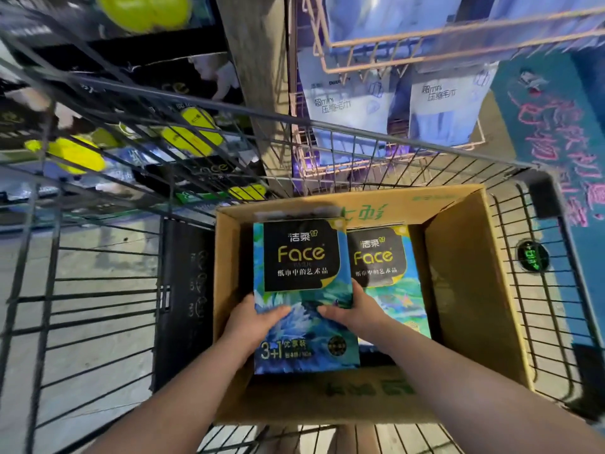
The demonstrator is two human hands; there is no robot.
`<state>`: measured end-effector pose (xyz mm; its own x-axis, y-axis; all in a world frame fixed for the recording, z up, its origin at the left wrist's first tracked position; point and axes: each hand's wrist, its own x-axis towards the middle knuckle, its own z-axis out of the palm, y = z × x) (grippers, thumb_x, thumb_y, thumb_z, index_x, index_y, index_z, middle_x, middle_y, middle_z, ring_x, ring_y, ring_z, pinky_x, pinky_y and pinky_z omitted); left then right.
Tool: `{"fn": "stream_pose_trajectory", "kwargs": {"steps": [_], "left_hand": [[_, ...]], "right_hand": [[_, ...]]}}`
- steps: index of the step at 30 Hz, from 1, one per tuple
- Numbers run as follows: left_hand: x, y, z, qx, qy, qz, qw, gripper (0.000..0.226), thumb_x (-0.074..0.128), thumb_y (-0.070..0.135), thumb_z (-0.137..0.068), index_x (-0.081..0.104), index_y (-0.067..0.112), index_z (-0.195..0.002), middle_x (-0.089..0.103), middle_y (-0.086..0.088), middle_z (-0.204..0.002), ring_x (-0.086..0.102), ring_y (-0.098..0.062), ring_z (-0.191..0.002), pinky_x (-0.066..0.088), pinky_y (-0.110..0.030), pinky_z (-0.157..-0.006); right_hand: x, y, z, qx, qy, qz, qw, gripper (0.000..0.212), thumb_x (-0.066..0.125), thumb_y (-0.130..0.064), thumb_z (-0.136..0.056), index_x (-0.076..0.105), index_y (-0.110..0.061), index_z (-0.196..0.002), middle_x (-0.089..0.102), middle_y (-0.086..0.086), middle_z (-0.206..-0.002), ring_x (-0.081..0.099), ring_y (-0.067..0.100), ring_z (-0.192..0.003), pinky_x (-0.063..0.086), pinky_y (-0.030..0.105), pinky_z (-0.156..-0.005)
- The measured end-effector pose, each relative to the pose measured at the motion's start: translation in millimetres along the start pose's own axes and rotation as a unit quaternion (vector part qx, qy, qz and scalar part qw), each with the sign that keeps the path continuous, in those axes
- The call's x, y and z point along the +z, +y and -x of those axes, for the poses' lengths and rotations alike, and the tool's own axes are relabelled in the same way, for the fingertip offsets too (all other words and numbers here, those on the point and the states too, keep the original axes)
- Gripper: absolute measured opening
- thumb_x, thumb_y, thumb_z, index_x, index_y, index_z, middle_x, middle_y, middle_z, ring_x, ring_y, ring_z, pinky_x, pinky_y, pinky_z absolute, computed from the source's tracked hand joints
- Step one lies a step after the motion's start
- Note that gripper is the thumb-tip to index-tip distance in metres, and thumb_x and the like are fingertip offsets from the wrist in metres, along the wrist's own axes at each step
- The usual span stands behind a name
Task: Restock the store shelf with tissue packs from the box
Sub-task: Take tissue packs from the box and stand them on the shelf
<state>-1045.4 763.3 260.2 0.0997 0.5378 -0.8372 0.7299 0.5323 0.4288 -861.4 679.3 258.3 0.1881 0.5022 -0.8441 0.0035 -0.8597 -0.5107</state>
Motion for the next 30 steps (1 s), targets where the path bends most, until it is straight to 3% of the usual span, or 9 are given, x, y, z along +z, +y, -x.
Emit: {"fn": "stream_pose_trajectory", "kwargs": {"steps": [4, 7, 13, 16, 18, 21, 24, 27, 30], "left_hand": [[-4.1, 14.4, 28.6, 0.022, -0.001, 0.015, 1.0, 0.042, 0.076, 0.036, -0.076, 0.06, 0.018, -0.111, 0.069, 0.0, -0.104, 0.066, -0.019, -0.093, 0.053, -0.037, -0.088], [-9.4, 29.7, 58.7, 0.049, 0.015, 0.026, 0.998, 0.043, 0.076, 0.035, -0.076, 0.06, 0.016, -0.111, 0.068, 0.0, -0.105, 0.064, -0.018, -0.095, 0.05, -0.031, -0.086], [-22.5, 63.1, 120.6, 0.111, 0.06, 0.064, 0.99, 0.025, 0.077, 0.027, -0.077, 0.058, 0.018, -0.09, 0.066, 0.001, -0.09, 0.06, -0.009, -0.077, 0.044, -0.021, -0.067], [-35.0, 80.2, 150.2, 0.136, 0.082, 0.081, 0.984, 0.036, 0.077, 0.032, -0.076, 0.061, 0.013, -0.101, 0.067, 0.002, -0.092, 0.061, -0.007, -0.078, 0.046, -0.018, -0.063], [-45.3, 91.1, 172.7, 0.148, 0.107, 0.083, 0.98, 0.025, 0.074, 0.031, -0.079, 0.058, 0.018, -0.093, 0.064, 0.006, -0.086, 0.059, -0.005, -0.074, 0.044, -0.016, -0.058], [-61.3, 105.1, 204.5, 0.173, 0.153, 0.082, 0.97, 0.027, 0.074, 0.037, -0.078, 0.054, 0.02, -0.085, 0.063, 0.002, -0.083, 0.059, -0.014, -0.074, 0.046, -0.026, -0.06], [-78.2, 109.6, 232.7, 0.189, 0.176, 0.139, 0.956, 0.035, 0.077, 0.032, -0.075, 0.059, 0.014, -0.1, 0.069, -0.001, -0.095, 0.065, -0.015, -0.081, 0.053, -0.03, -0.07], [-94.7, 104.8, 264.0, 0.201, 0.207, 0.177, 0.941, 0.034, 0.078, 0.027, -0.076, 0.06, 0.012, -0.101, 0.069, 0.0, -0.094, 0.066, -0.015, -0.083, 0.055, -0.032, -0.073], [-113.7, 94.4, 295.2, 0.213, 0.275, 0.174, 0.921, 0.025, 0.081, 0.031, -0.072, 0.064, 0.02, -0.087, 0.072, 0.0, -0.09, 0.068, -0.016, -0.083, 0.056, -0.037, -0.083]], "right_hand": [[-13.2, -13.7, 24.9, -0.02, 0.007, 0.013, 1.0, 0.067, 0.079, -0.032, -0.073, 0.041, -0.02, -0.127, 0.062, 0.004, -0.117, 0.062, 0.022, -0.103, 0.052, 0.036, -0.09], [-26.1, -28.8, 53.2, -0.049, 0.017, 0.017, 0.999, 0.069, 0.08, -0.031, -0.072, 0.042, -0.019, -0.128, 0.062, 0.004, -0.118, 0.061, 0.023, -0.107, 0.05, 0.043, -0.096], [-51.0, -62.6, 102.9, -0.121, 0.028, 0.064, 0.99, 0.077, 0.081, -0.044, -0.066, 0.041, -0.021, -0.127, 0.063, -0.002, -0.115, 0.06, 0.019, -0.107, 0.047, 0.037, -0.098], [-61.6, -90.6, 128.8, -0.167, 0.031, 0.094, 0.981, 0.061, 0.078, -0.033, -0.074, 0.044, -0.019, -0.122, 0.06, -0.005, -0.105, 0.055, 0.011, -0.098, 0.045, 0.02, -0.081], [-64.6, -108.9, 145.9, -0.199, 0.01, 0.098, 0.975, 0.061, 0.077, -0.031, -0.076, 0.044, -0.016, -0.126, 0.06, -0.003, -0.107, 0.057, 0.011, -0.097, 0.046, 0.015, -0.074], [-66.6, -132.6, 165.7, -0.242, 0.005, 0.093, 0.966, 0.066, 0.081, -0.03, -0.07, 0.048, -0.007, -0.123, 0.068, 0.003, -0.102, 0.064, 0.014, -0.088, 0.055, 0.032, -0.084], [-64.9, -158.4, 187.3, -0.297, -0.01, 0.089, 0.951, 0.053, 0.078, -0.012, -0.076, 0.048, -0.007, -0.119, 0.066, -0.004, -0.092, 0.062, 0.006, -0.077, 0.052, 0.011, -0.067], [-56.7, -180.6, 209.8, -0.347, -0.013, 0.143, 0.927, 0.067, 0.081, -0.043, -0.065, 0.049, -0.02, -0.12, 0.068, -0.003, -0.108, 0.065, 0.014, -0.096, 0.052, 0.029, -0.089], [-39.8, -202.8, 232.7, -0.39, -0.029, 0.195, 0.899, 0.086, 0.074, -0.064, -0.049, 0.052, -0.023, -0.121, 0.068, -0.003, -0.111, 0.065, 0.017, -0.1, 0.05, 0.037, -0.094]]}}
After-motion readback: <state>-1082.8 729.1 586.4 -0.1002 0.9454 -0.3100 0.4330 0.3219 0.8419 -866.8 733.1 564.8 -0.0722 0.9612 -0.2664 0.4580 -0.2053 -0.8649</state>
